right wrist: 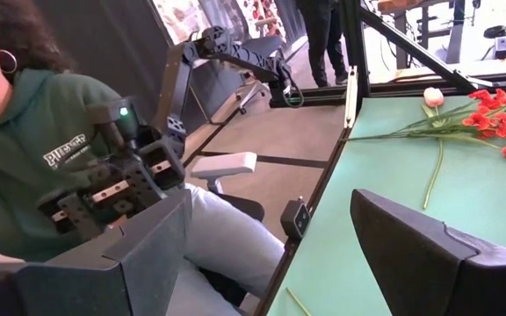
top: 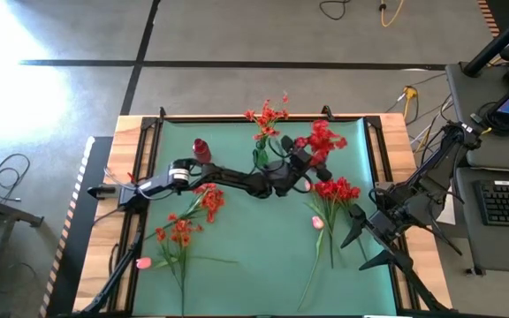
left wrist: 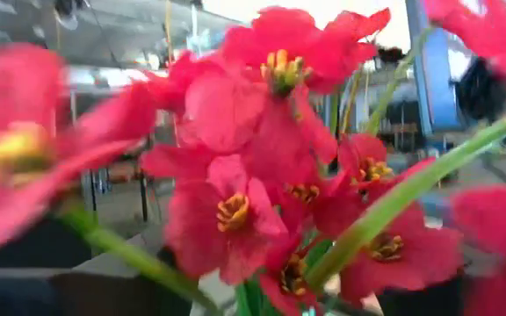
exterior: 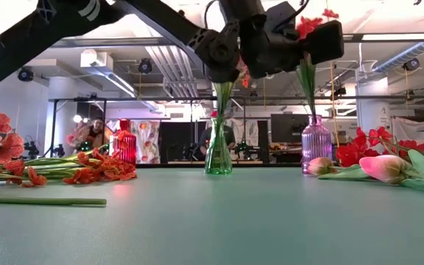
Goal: Sort flowers into vase by color
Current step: Put the middle left red flower in the violet flower vase
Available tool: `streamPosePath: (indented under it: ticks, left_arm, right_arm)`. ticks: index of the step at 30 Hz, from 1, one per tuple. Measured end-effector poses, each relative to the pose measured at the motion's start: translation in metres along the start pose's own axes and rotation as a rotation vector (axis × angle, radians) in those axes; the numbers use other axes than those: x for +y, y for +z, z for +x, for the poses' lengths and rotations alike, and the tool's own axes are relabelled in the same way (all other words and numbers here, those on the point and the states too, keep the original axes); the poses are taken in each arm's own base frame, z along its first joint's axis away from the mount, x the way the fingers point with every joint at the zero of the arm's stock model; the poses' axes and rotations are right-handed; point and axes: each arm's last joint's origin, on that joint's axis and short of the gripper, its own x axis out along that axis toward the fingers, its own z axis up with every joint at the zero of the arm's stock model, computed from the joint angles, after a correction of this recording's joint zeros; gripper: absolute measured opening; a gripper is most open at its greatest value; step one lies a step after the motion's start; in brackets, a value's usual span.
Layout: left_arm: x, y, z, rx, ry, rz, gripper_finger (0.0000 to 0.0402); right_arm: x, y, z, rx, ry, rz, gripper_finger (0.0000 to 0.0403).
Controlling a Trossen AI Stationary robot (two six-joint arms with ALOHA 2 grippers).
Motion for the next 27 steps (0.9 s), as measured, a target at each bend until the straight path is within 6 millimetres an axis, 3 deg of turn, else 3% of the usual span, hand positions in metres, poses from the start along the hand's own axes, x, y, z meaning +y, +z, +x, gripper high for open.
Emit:
streamPosePath:
  ticks: [15,27]
  left_arm:
    - [-0.003,0.018,-0.002,0.089,-0.022,0.028,0.0264]
    - [0.004,0.059,-0.005,0.271,-0.180,0.020,0.0264]
  right_arm:
    - [-0.001,-0.001,0.000,-0.004,-0.035,-0.001,0.0302]
    - [-0.002,-0.001,0.000,-0.007,-0.059,0.005,0.0302]
